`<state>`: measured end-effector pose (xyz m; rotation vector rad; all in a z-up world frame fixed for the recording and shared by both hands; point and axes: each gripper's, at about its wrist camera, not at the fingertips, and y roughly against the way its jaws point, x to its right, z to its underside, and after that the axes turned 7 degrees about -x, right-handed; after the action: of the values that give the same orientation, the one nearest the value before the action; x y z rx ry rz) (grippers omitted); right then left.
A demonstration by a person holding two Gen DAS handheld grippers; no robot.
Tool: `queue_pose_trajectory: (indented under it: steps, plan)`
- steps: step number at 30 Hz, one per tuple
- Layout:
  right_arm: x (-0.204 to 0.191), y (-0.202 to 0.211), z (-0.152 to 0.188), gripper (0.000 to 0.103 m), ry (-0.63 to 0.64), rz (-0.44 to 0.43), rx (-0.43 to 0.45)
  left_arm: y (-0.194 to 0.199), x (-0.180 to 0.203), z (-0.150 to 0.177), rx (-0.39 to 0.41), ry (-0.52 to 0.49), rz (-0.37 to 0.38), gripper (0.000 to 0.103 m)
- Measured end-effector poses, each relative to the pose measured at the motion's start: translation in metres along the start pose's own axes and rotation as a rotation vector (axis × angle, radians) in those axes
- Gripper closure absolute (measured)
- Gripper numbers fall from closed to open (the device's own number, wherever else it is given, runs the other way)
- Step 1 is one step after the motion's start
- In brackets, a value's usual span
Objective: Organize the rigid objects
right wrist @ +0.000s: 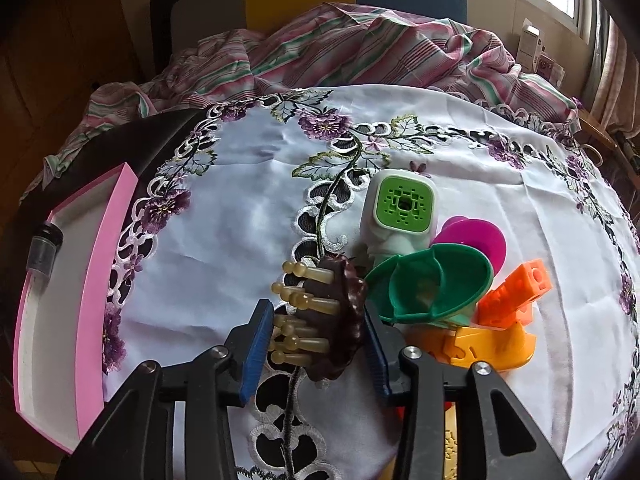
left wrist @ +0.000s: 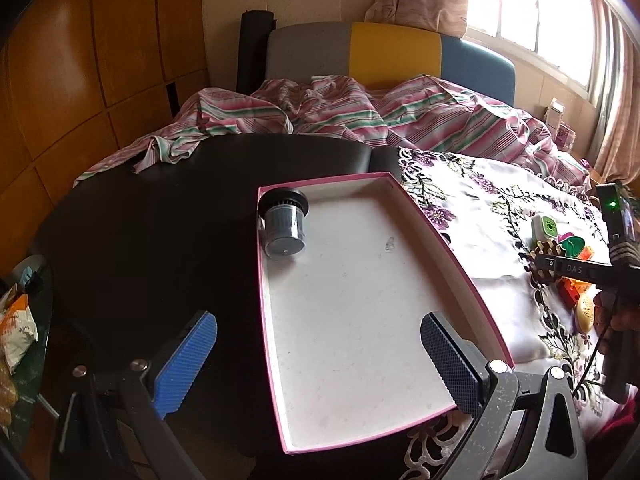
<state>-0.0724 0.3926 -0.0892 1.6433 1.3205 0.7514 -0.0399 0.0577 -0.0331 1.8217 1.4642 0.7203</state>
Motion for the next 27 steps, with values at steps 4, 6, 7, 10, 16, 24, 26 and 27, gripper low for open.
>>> queue_pose_trajectory:
  steps: [4, 6, 7, 10, 16, 24, 26, 27]
  plan:
    - [-0.004, 0.002, 0.001, 0.060, 0.019, 0.004, 0.004, 0.001, -0.004, 0.003, -0.004, 0.006, 0.000, 0.000]
    - [-0.006, 0.005, 0.002, 0.060, 0.027, -0.012, 0.007, 0.002, -0.006, 0.004, -0.006, 0.009, 0.004, 0.000]
    - [-0.008, 0.007, 0.003, 0.060, 0.031, -0.022, 0.010, 0.003, -0.008, 0.005, -0.006, 0.013, 0.004, 0.000]
    - [-0.015, 0.012, 0.005, 0.060, 0.056, -0.046, 0.018, 0.006, -0.013, 0.007, 0.007, 0.023, 0.000, 0.000]
    - [-0.030, 0.010, 0.014, 0.060, 0.098, -0.059, -0.010, 0.008, -0.022, 0.010, 0.006, 0.037, -0.001, 0.000]
    - [-0.049, 0.028, 0.020, 0.060, 0.101, -0.091, 0.029, 0.008, -0.036, 0.013, -0.002, 0.071, 0.021, 0.000]
    - [-0.056, 0.039, 0.020, 0.060, 0.102, -0.114, 0.053, 0.007, -0.040, 0.014, -0.008, 0.085, 0.025, 0.000]
    - [-0.061, 0.044, 0.019, 0.060, 0.104, -0.130, 0.063, 0.006, -0.042, 0.014, -0.012, 0.092, 0.025, 0.000]
